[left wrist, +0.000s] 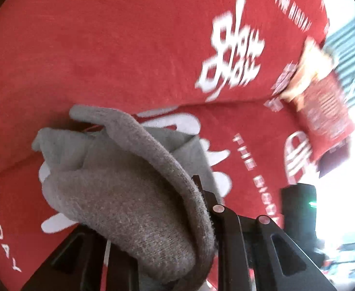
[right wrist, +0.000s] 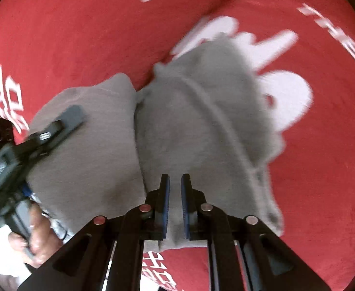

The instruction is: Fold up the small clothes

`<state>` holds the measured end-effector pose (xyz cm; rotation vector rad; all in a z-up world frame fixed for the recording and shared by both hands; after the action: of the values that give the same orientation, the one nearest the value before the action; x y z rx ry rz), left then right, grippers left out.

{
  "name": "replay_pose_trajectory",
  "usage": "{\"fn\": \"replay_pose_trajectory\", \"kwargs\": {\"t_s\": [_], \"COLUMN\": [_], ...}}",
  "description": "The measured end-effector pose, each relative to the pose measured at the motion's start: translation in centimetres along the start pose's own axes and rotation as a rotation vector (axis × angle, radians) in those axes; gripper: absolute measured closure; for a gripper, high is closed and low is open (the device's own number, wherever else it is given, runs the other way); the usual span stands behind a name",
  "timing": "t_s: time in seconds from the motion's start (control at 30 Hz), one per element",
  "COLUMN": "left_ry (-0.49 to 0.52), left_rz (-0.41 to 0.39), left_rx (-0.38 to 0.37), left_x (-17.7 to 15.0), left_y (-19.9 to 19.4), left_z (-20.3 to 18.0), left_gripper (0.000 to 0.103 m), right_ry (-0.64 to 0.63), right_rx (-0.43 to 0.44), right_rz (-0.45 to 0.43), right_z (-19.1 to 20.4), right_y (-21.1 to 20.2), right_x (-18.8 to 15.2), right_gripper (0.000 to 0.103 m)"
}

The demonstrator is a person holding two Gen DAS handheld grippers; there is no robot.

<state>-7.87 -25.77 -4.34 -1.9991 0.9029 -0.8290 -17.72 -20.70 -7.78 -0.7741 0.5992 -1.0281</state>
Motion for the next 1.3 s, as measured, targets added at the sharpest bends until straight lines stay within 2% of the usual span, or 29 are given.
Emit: {"fn": "replay_pose_trajectory", "kwargs": {"t_s": [0.07, 0.2, 0.33, 0.43, 0.57, 0.6, 0.63, 0.67, 0.7, 0.8, 0.83, 0.9, 1.03, 1.1, 1.2, 1.3], "left_ry": [0.025, 0.115, 0.244, 0.319, 0.387, 0.434, 0.463, 0.476, 0.472, 0.376, 0.314, 0.221, -0.023, -0.143, -0.339, -0.396], "left_rz": [0.067, 0.122, 0.151, 0.186, 0.166, 0.139, 0.120, 0.104, 0.072, 0.051, 0.042, 0.033, 0.023, 0.038, 0.064, 0.076], "left_rx": [0.050, 0.190, 0.264, 0.288, 0.218, 0.197, 0.187, 0.177, 0.158, 0.124, 0.118, 0.127, 0.174, 0.175, 0.147, 0.135], "left_x": [-0.7, -1.4, -1.5, -1.8, -1.3, -1.0, -0.6, -0.3, 0.3, 0.9, 1.0, 0.6, -2.2, -4.1, -7.8, -9.8], "left_y": [2.9, 5.6, 6.3, 6.5, 5.8, 5.4, 5.2, 5.0, 4.6, 3.8, 3.1, 2.1, -0.7, -1.5, -2.3, -2.3], "left_z": [-0.4, -2.1, -4.3, -6.0, -9.2, -10.7, -11.7, -12.3, -12.8, -11.3, -9.8, -6.8, 1.8, 5.3, 10.0, 11.6], "left_gripper": [0.068, 0.068, 0.068, 0.068, 0.068, 0.064, 0.054, 0.030, 0.024, 0.024, 0.024, 0.024, 0.024, 0.024, 0.024, 0.024], "right_ry": [0.053, 0.167, 0.220, 0.264, 0.324, 0.330, 0.340, 0.348, 0.360, 0.377, 0.378, 0.378, 0.344, 0.311, 0.248, 0.182], "right_rx": [0.029, 0.103, 0.168, 0.219, 0.271, 0.274, 0.279, 0.281, 0.288, 0.297, 0.295, 0.298, 0.288, 0.274, 0.259, 0.242], "right_rz": [0.018, 0.063, 0.077, 0.086, 0.095, 0.099, 0.105, 0.108, 0.109, 0.101, 0.095, 0.087, 0.066, 0.059, 0.071, 0.081], "right_z": [-1.6, -4.1, -4.2, -4.4, -4.5, -4.6, -4.7, -5.0, -5.1, -5.2, -5.3, -5.3, -5.1, -4.8, -4.2, -2.3], "right_y": [0.3, 1.5, 2.5, 2.9, 3.3, 3.3, 3.4, 3.2, 3.3, 2.8, 2.6, 2.1, 0.8, 0.1, -0.6, -0.4], "right_x": [-0.1, -1.4, -2.0, -2.4, -3.0, -3.0, -3.2, -3.5, -3.5, -3.8, -3.8, -4.0, -4.5, -5.0, -5.6, -6.4], "right_gripper": [0.089, 0.089, 0.089, 0.089, 0.089, 0.089, 0.089, 0.089, 0.089, 0.086, 0.084, 0.064, 0.051, 0.039, 0.034, 0.034]}}
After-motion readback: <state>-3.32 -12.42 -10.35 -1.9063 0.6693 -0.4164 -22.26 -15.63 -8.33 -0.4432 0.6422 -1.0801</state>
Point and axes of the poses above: each gripper's, at about its wrist camera, not at the fingertips, and y roughly the way its jaws point, z to its left, x to its top, the point moved 10 cm from there along y, roughly the way its jaws point, and after that the axes turned 10 degrees about -x, right-handed, at the moved point
